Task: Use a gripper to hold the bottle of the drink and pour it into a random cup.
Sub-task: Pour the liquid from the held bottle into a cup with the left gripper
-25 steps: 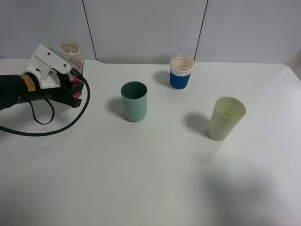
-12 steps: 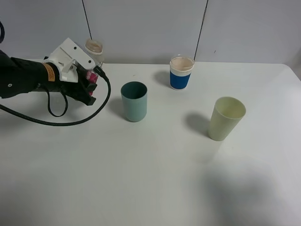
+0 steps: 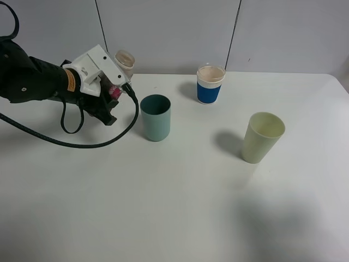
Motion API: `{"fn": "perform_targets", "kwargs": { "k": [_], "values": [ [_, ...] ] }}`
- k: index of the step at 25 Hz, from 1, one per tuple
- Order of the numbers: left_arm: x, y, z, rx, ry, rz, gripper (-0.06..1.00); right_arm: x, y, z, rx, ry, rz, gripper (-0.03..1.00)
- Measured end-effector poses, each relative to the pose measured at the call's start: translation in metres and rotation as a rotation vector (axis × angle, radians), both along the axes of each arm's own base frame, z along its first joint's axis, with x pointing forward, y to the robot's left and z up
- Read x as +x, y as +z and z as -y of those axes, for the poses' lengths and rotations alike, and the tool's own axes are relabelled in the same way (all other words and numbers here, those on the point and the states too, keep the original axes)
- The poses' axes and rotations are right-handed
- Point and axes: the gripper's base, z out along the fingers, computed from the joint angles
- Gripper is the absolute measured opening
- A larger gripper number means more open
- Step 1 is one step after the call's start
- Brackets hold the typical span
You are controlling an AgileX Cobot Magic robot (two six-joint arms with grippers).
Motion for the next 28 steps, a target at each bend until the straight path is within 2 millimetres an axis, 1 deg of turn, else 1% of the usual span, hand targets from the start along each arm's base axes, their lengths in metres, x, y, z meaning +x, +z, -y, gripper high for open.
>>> {"fn": "perform_targets", "kwargs": {
  "k": [4,8,13,17,24,28],
  "values": [
    [-0.005,0.004,0.008,0.009,-0.028,0.006,0.32,0.0,0.0,0.0,0.0,0.0,0.0,1.0],
    [-0.009,0.004,0.014,0.03,-0.055,0.002,0.32,0.0,0.0,0.0,0.0,0.0,0.0,1.0],
    [-0.012,0.001,0.014,0.116,-0.101,-0.005,0.32,0.0,0.0,0.0,0.0,0.0,0.0,1.0],
    [-0.011,0.003,0.015,0.135,-0.112,0.002,0.32,0.0,0.0,0.0,0.0,0.0,0.0,1.0],
    [-0.005,0.014,0.024,0.195,-0.138,0.032,0.32,0.0,0.0,0.0,0.0,0.0,0.0,1.0],
    [-0.003,0.017,0.024,0.227,-0.149,0.044,0.32,0.0,0.0,0.0,0.0,0.0,0.0,1.0]
  ]
}}
